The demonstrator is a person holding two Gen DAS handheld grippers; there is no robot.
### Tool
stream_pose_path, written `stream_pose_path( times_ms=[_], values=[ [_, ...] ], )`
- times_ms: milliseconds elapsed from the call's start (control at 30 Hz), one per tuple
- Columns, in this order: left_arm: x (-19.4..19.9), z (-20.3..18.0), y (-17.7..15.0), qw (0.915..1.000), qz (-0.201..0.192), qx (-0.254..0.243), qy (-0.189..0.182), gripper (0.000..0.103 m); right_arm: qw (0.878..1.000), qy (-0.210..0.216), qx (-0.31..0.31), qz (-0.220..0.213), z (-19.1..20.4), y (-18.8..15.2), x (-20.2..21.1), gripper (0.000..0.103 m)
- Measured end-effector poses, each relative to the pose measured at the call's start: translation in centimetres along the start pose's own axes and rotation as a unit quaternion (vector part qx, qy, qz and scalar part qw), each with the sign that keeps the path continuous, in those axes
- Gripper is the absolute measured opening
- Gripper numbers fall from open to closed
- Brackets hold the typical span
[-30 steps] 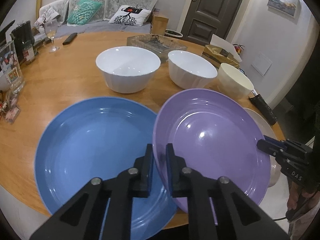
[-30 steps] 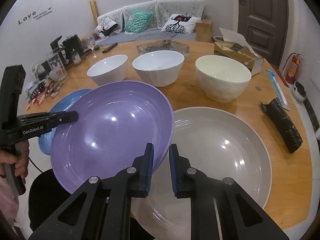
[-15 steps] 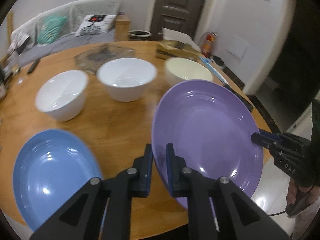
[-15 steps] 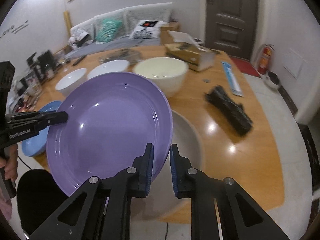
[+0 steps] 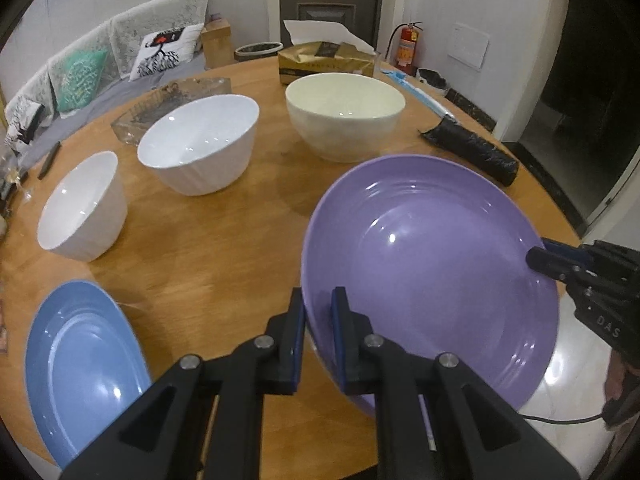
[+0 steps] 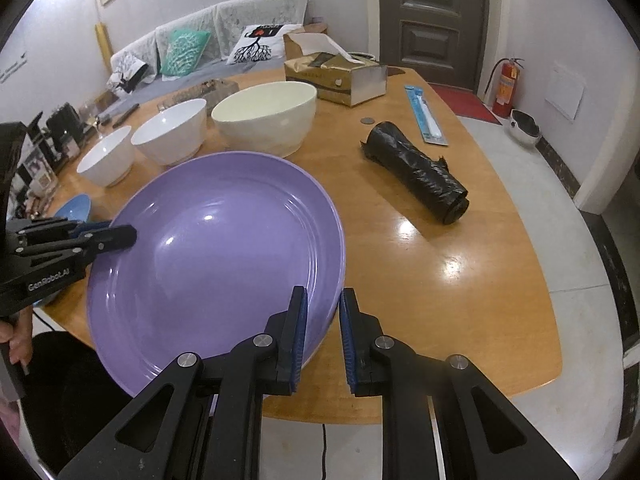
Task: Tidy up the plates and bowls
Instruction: 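Lower the purple plate onto the grey-white plate and open both tools, then grasp the blue plate rim with the right tool while the left tool grips it too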
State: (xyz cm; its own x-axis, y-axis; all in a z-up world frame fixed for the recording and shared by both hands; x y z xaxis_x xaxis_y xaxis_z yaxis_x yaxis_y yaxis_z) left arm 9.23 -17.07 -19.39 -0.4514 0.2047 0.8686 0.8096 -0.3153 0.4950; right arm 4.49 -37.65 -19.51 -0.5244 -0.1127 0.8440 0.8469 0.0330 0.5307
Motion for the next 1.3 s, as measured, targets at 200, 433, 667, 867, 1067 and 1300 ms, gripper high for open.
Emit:
stream_pose_path(
  times_ms=[200,433,667,867,1067,1300],
  values=[
    [-0.4,0.1,0.1,0.9999,0.002,-0.011,0.012,0.01,1.0,-0.021,0.017,0.008,0.4,0.1,-0.4,0.013],
    [-0.8,0.0,0.0,0.9991,0.003,-0.022,0.035,0.01,0.999,-0.028,0.03,0.013,0.8,0.3,-0.3,0.013],
    [-0.9,0.1,0.0,0.9989,0.006,-0.028,0.036,0.011,0.998,-0.044,0.039,0.01,1.0,0.8,-0.1,0.014],
    [2.6,3.0,0.6,0.9988,-0.033,0.036,-0.008,0.026,0.999,0.004,0.035,-0.035,2.3,2.0,2.7,0.033],
    [8.3,9.5,-0.3,0.9901,-0.092,0.106,-0.007,0.032,0.991,0.056,0.077,-0.091,7.4,4.4,5.2,0.068],
    [12.0,19.0,-4.4,0.9766,-0.122,0.166,0.062,0.057,0.975,0.12,0.142,-0.125,16.6,6.6,5.1,0.102]
  ],
)
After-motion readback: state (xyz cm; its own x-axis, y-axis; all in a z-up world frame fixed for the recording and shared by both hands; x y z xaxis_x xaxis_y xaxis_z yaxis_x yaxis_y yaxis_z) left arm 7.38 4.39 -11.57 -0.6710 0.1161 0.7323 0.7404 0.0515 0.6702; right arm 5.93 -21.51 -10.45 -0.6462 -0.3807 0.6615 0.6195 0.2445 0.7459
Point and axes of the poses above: each gripper's, at about its wrist camera, not at the fingertips, and x roughly against the way its jaws point, z to its left, y to its top, the point moved 8 cm from there along -x, roughly the way its jaws point, and after that the axes turned 5 degrees about z, right-handed, at the moved point
